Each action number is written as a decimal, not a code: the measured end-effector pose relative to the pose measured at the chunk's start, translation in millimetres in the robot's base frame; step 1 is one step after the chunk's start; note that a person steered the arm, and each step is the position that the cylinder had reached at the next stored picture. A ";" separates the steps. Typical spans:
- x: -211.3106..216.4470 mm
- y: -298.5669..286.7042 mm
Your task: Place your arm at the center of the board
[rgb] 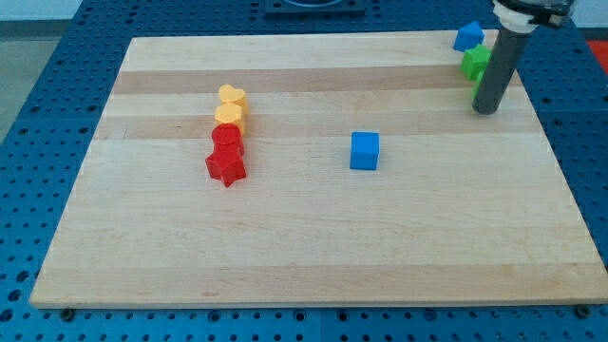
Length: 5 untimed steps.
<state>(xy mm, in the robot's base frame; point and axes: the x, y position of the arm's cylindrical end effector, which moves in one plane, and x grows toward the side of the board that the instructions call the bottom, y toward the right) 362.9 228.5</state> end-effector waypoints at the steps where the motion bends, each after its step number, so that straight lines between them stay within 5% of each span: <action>1: 0.0 0.0; 5: -6.0 -42.8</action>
<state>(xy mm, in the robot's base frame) 357.0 185.7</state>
